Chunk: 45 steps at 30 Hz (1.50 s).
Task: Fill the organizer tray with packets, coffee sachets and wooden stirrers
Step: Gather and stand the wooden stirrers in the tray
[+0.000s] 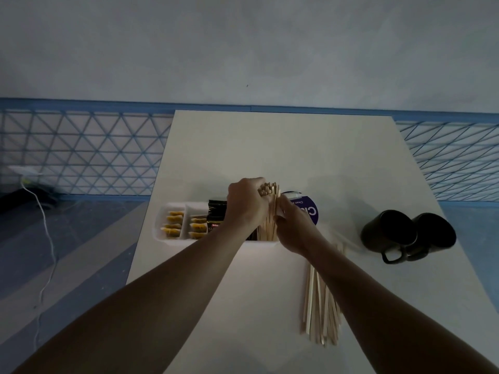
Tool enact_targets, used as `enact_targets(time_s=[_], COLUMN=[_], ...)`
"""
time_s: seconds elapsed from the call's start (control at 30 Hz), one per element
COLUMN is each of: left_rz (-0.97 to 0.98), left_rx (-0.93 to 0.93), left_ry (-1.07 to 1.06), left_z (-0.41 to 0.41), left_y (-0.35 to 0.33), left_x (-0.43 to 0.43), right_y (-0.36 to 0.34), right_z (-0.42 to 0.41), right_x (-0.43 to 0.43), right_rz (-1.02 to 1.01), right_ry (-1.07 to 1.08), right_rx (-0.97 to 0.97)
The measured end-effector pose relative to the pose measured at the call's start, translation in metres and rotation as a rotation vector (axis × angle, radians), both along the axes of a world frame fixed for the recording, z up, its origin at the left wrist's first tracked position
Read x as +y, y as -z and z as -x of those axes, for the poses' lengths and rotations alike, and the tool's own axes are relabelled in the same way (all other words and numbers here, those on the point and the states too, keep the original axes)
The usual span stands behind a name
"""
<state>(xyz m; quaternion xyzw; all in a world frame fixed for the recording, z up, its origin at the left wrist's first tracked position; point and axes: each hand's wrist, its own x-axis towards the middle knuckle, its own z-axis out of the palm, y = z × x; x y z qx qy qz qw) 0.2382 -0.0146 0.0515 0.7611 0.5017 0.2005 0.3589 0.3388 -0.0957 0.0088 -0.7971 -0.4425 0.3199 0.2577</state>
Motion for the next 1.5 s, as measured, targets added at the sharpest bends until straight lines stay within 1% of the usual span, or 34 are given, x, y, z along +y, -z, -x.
enact_targets(time_s=[0.13,0.27,0.37,0.5,0.63,0.83,0.97,1.07,1.13,1.27,1.4,1.5], left_rz=[-0.042,-0.089,-0.048,0.019,0.146,0.229,0.283,0.299,0.301,0.244,0.209,0.178], left_rx=[-0.042,-0.097,-0.132,-0.146,-0.069,0.25,0.348,0.378,0.36,0.312,0.324,0.335], left_ry=[0.006,0.054,0.09,0.171,0.222,0.277,0.263,0.244,0.228,0.186,0.171,0.196], left_z=[0.001,-0.002,-0.007,-0.016,-0.024,-0.03,-0.029,-0.029,-0.028,-0.026,-0.025,-0.023], left_y=[-0.005,-0.009,-0.007,0.002,0.02,0.059,0.076,0.082,0.084,0.085,0.084,0.084], left_x=[-0.007,-0.02,-0.033,-0.054,-0.08,-0.116,-0.135,-0.148,-0.158,-0.169,-0.17,-0.169], right_y=[0.003,0.004,0.006,0.011,0.018,0.032,0.039,0.043,0.046,0.051,0.055,0.053], right_z=[-0.003,-0.01,-0.02,-0.036,-0.048,-0.056,-0.054,-0.05,-0.047,-0.04,-0.034,-0.035], right_x=[-0.007,-0.022,-0.039,-0.068,-0.1,-0.143,-0.159,-0.162,-0.162,-0.158,-0.155,-0.154], right_rz=[0.03,0.023,0.018,-0.006,0.044,0.132,0.184,0.197,0.213,0.208,0.213,0.18], right_ry=[0.013,0.091,0.101,0.158,0.296,0.376,0.392,0.382,0.368,0.336,0.33,0.332], right_rx=[-0.028,-0.036,-0.131,-0.148,-0.144,-0.17,-0.162,-0.155,-0.137,-0.144,-0.188,-0.192])
